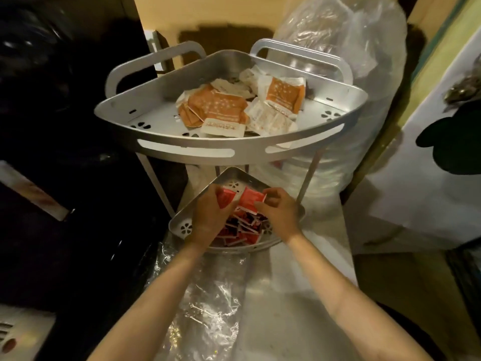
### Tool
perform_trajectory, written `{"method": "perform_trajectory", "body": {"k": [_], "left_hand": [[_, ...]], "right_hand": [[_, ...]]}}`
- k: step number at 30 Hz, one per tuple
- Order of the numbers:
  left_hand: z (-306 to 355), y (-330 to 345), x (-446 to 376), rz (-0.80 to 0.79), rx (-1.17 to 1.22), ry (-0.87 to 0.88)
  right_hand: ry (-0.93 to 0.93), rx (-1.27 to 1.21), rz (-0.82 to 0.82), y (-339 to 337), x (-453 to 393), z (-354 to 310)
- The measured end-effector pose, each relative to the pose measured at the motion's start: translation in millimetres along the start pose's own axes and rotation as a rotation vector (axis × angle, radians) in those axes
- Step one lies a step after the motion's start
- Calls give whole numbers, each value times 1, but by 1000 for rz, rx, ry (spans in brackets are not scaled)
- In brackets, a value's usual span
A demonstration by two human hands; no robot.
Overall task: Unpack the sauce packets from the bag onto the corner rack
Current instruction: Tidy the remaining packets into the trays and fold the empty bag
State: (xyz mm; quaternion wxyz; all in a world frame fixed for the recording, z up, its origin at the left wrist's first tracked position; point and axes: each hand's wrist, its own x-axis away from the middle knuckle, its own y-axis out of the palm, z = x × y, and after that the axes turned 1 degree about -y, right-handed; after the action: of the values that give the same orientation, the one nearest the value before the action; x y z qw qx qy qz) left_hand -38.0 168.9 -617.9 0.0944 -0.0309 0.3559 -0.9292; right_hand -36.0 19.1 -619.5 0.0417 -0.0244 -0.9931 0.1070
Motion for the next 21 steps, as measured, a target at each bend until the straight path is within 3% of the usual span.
{"method": "perform_trajectory", "body": {"k": [14,21], "left_hand": [[-37,10,-13,-59,-171,-27],[-36,0,-7,-88,-161,1]], "right_hand": [[-221,762,65,30,-15,24],[-260,807,-6,25,-8,15]]}}
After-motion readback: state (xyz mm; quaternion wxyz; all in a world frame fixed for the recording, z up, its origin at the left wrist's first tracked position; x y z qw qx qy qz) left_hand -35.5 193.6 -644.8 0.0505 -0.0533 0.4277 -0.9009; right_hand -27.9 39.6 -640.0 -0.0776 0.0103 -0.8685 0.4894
